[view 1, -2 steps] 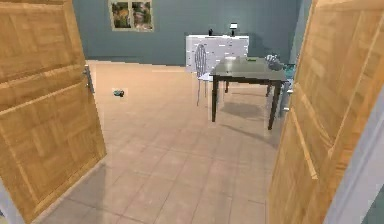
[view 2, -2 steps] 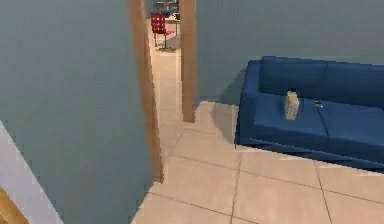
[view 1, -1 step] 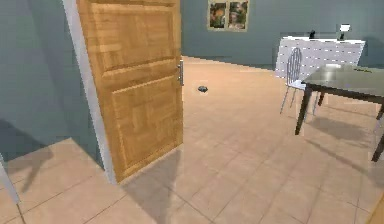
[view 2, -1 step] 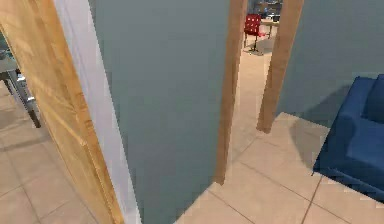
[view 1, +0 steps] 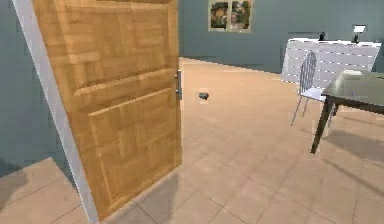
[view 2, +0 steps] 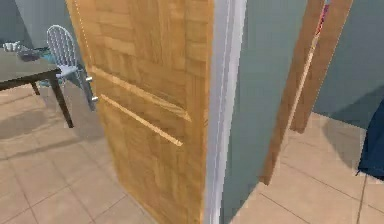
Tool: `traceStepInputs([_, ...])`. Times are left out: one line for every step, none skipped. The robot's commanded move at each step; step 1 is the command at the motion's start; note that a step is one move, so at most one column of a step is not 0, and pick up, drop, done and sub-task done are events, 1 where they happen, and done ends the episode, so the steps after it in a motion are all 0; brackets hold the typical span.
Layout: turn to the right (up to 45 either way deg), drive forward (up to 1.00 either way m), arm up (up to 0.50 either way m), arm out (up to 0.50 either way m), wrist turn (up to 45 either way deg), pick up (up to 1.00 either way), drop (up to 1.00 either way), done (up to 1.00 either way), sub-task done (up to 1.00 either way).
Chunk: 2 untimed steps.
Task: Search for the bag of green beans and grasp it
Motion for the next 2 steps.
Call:
traceStepInputs([18.0, 0.0, 0.0, 0.0, 0.0, 0.0, 0.0, 0.0, 0.0])
traceStepInputs([0.0, 1.0, 0.0, 0.0, 0.0, 0.0, 0.0, 0.0, 0.0])
